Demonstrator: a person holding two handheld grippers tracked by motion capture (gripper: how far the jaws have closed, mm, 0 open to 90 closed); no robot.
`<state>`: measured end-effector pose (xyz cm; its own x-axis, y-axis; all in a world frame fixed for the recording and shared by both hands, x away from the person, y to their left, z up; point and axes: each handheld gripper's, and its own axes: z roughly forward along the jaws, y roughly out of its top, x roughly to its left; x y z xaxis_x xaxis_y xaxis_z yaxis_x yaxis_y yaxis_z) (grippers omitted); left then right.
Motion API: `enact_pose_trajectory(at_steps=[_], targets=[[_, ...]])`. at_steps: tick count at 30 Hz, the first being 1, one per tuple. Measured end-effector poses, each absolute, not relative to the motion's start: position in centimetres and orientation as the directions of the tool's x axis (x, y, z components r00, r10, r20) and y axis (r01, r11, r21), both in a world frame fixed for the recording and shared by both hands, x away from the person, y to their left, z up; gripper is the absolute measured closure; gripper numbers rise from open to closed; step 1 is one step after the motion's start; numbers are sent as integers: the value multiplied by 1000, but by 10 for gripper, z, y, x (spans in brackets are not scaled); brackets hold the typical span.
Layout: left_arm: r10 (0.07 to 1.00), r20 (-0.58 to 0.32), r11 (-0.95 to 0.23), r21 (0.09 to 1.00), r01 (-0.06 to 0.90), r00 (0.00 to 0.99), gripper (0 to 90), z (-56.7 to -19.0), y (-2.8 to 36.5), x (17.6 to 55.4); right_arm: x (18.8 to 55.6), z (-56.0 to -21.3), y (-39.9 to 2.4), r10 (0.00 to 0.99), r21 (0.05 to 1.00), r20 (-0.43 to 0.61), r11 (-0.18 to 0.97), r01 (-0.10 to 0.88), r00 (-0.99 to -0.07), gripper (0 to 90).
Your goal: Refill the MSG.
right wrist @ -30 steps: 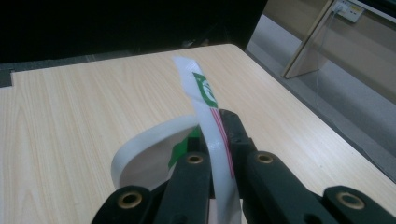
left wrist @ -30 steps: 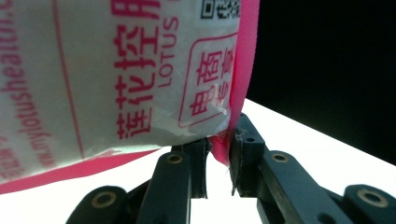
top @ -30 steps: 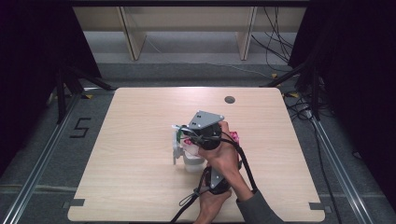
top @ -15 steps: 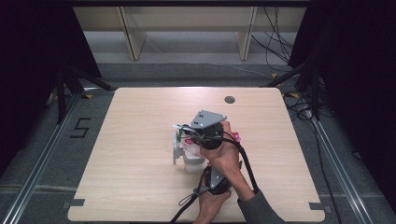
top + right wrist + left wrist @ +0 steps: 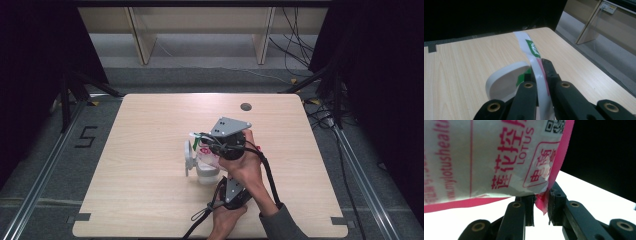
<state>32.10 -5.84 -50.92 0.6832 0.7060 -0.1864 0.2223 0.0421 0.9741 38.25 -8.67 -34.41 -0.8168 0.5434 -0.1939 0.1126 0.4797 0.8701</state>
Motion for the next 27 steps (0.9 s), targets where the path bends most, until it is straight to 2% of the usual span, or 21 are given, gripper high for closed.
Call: enact_pose_trajectory(at_steps=[2, 5, 11, 13, 14, 16, 17, 21, 25, 27], targets=[[713, -137, -26, 975, 221, 687, 768, -509, -53, 322, 381, -344, -87, 551, 873, -166, 467, 138, -818, 899], [713, -141, -25, 974, 225, 687, 765, -510, -53, 321, 381, -343, -90, 539, 873, -179, 473, 120, -823, 900], [705, -149, -32, 970, 241, 694, 736, -511, -54, 320, 380, -343, -95, 555, 879, -152, 454, 145, -818, 900], [704, -154, -33, 968, 249, 693, 712, -512, -54, 320, 381, -342, -99, 541, 876, -189, 470, 109, -819, 900], [706, -150, -37, 968, 247, 692, 709, -513, -54, 321, 379, -341, -100, 554, 879, -150, 453, 146, -819, 900], [699, -178, -11, 966, 259, 693, 701, -514, -56, 321, 378, -341, -103, 561, 886, -139, 438, 150, -816, 900], [704, -151, -49, 965, 259, 694, 691, -514, -54, 321, 379, -340, -106, 554, 887, -149, 440, 136, -819, 900], [698, -138, -83, 959, 271, 703, 673, -517, -53, 321, 377, -338, -122, 564, 898, -129, 416, 146, -816, 900], [698, -129, -102, 956, 276, 705, 661, -519, -54, 321, 376, -338, -140, 582, 911, -76, 371, 181, -810, 900], [700, -124, -100, 958, 269, 703, 658, -519, -54, 321, 376, -338, -145, 592, 917, -82, 359, 172, -802, 900]])
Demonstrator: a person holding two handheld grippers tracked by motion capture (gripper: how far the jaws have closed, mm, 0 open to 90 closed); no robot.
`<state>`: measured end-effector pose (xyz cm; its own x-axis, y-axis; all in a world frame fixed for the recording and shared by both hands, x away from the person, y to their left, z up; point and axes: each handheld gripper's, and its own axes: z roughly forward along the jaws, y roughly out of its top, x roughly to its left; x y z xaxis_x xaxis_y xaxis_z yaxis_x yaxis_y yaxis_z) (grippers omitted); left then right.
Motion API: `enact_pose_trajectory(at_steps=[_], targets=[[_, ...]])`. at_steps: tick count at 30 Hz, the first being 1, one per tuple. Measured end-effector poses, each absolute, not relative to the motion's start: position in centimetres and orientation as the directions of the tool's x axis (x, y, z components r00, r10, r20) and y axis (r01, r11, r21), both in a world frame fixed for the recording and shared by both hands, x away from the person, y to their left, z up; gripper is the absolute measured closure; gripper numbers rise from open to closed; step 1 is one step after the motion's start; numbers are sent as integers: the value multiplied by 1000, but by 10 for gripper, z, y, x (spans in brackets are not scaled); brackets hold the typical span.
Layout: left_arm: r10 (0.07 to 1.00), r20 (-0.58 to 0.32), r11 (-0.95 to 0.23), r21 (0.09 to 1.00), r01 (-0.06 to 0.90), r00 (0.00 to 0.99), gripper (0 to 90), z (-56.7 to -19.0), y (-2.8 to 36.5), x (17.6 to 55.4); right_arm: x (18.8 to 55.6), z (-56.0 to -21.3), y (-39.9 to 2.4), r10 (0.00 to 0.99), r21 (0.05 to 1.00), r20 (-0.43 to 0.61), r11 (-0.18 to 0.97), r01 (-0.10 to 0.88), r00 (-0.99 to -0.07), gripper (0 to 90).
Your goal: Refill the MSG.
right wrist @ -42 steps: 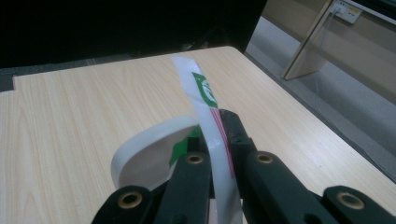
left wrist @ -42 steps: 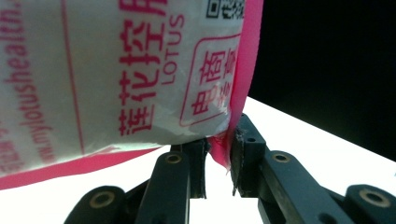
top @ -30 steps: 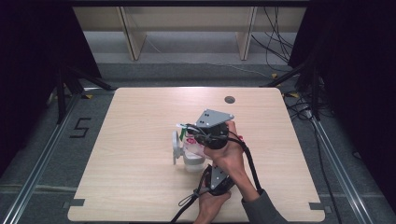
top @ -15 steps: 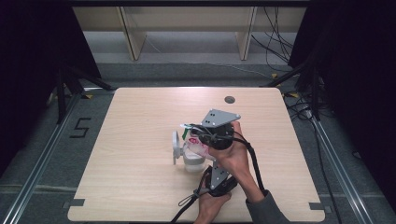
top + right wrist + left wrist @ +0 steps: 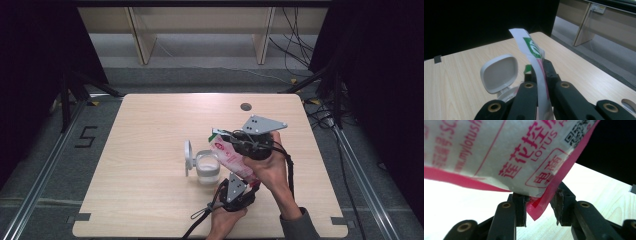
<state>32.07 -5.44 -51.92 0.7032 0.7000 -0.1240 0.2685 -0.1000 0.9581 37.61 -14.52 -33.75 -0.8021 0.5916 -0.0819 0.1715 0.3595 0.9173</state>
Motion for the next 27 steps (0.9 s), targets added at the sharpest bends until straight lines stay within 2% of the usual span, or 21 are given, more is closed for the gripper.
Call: enact_pose_trajectory(at_steps=[6, 7, 8, 11, 14, 20, 22, 27], targets=[[694, -129, -105, 955, 277, 708, 642, -518, -53, 319, 376, -336, -156, 592, 931, -82, 333, 150, -802, 900], [694, -130, -105, 955, 277, 709, 640, -517, -53, 319, 374, -335, -158, 588, 927, -58, 332, 176, -807, 900], [692, -122, -111, 956, 272, 711, 636, -517, -52, 319, 376, -335, -160, 589, 933, -82, 329, 146, -804, 900], [689, -126, -114, 954, 278, 714, 620, -515, -50, 318, 372, -333, -165, 598, 937, -28, 295, 187, -801, 900], [690, -123, -121, 952, 282, 713, 609, -513, -47, 319, 371, -332, -172, 601, 948, -31, 272, 168, -799, 900], [700, -114, -143, 945, 294, 705, 551, -509, -41, 319, 370, -330, -182, 599, 958, -29, 247, 149, -801, 900], [705, -113, -140, 946, 293, 700, 540, -509, -41, 319, 367, -331, -185, 597, 955, 27, 220, 196, -802, 900], [705, -128, -136, 941, 310, 697, 506, -509, -38, 320, 366, -333, -190, 602, 961, 29, 204, 188, -798, 900]])
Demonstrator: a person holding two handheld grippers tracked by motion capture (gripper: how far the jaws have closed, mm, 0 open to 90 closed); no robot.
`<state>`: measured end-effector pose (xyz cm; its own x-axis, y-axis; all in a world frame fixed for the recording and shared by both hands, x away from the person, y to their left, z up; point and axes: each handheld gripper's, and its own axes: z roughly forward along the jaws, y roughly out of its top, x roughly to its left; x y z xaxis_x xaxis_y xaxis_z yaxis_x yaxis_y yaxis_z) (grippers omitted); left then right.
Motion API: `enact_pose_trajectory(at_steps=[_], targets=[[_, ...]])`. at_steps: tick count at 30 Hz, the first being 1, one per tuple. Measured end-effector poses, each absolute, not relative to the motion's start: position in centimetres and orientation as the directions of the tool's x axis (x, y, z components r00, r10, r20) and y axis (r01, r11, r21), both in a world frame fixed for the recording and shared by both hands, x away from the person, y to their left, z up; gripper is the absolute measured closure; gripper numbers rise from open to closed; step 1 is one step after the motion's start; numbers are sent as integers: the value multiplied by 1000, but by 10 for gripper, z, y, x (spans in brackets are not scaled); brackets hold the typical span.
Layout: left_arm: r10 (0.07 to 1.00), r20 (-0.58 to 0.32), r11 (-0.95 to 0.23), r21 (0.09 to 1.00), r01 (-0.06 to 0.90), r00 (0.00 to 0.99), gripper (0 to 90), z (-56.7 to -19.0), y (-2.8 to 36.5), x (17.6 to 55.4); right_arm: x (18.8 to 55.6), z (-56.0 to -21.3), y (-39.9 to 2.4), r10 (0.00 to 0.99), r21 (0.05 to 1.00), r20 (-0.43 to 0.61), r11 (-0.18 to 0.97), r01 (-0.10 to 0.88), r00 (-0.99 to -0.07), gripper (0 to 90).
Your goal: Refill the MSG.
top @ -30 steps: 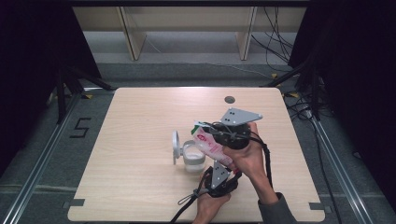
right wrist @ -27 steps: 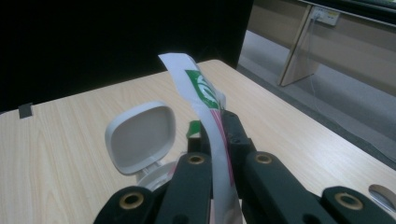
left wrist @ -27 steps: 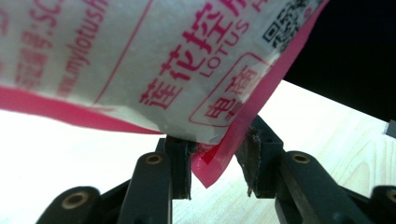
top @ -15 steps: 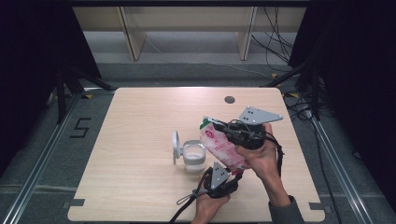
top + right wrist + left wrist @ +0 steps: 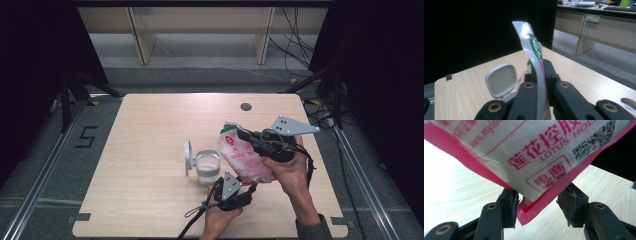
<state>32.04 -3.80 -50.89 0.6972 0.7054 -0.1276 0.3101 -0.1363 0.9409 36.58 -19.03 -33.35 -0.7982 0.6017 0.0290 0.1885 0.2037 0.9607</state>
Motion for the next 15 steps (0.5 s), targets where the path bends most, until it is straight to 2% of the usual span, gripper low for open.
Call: enact_pose_trajectory(at_steps=[9, 10, 15], targets=[[712, -146, -118, 940, 322, 687, 453, -505, -31, 317, 361, -338, -203, 603, 969, 64, 152, 193, -795, 900], [721, -135, -131, 937, 325, 680, 453, -504, -29, 316, 361, -338, -206, 609, 970, 41, 165, 177, -792, 900], [688, -158, -113, 941, 319, 708, 454, -502, -24, 311, 359, -339, -214, 618, 977, 43, 140, 164, -785, 900]])
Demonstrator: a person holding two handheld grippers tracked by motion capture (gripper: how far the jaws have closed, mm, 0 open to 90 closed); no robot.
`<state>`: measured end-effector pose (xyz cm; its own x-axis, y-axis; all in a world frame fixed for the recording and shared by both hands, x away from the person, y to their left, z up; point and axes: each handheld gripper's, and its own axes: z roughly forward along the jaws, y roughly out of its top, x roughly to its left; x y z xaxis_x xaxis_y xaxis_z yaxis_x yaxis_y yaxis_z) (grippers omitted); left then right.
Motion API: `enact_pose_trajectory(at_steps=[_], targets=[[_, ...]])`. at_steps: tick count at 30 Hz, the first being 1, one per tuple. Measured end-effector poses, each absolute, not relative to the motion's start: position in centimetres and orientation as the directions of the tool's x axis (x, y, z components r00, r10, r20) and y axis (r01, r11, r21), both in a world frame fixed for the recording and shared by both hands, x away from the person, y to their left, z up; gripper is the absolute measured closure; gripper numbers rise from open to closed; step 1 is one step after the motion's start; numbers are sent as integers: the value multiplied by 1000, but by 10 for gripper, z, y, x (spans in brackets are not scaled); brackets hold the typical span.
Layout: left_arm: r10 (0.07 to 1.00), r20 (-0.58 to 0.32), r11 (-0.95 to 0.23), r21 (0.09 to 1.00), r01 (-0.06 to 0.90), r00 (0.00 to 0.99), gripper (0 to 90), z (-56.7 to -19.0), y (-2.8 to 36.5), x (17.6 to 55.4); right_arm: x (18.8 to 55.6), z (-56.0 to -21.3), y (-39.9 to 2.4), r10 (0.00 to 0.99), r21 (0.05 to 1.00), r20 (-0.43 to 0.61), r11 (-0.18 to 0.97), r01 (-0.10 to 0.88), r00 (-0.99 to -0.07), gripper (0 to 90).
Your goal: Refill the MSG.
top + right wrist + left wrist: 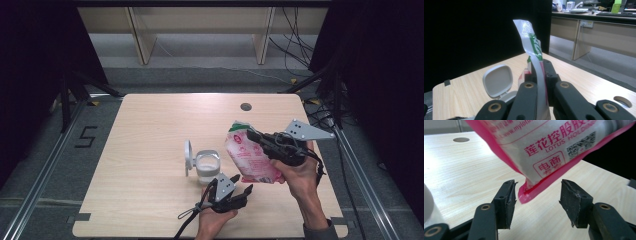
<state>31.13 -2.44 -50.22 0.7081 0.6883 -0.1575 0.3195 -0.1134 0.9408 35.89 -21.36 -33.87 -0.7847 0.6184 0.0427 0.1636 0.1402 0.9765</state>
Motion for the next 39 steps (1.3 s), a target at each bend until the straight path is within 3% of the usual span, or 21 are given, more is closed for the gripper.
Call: enact_pose_trajectory(at_steps=[7, 9, 13, 16, 31, 39], targets=[[653, -92, -196, 938, 286, 752, 442, -495, -10, 302, 359, -346, -222, 647, 973, 46, 144, 181, -761, 900], [653, -122, -172, 937, 303, 748, 434, -495, -7, 299, 360, -349, -224, 642, 972, 48, 146, 184, -765, 900], [646, -91, -201, 938, 284, 758, 426, -491, 6, 297, 363, -356, -226, 653, 968, 56, 151, 203, -755, 900], [658, -123, -166, 938, 303, 743, 420, -490, 13, 296, 365, -363, -227, 657, 961, 78, 151, 232, -750, 900], [696, -89, -167, 945, 282, 712, 408, -491, 43, 293, 367, -381, -243, 660, 950, 92, 166, 265, -746, 900], [704, -132, -130, 942, 310, 698, 409, -490, 48, 291, 363, -382, -254, 663, 946, 106, 163, 281, -741, 900]])
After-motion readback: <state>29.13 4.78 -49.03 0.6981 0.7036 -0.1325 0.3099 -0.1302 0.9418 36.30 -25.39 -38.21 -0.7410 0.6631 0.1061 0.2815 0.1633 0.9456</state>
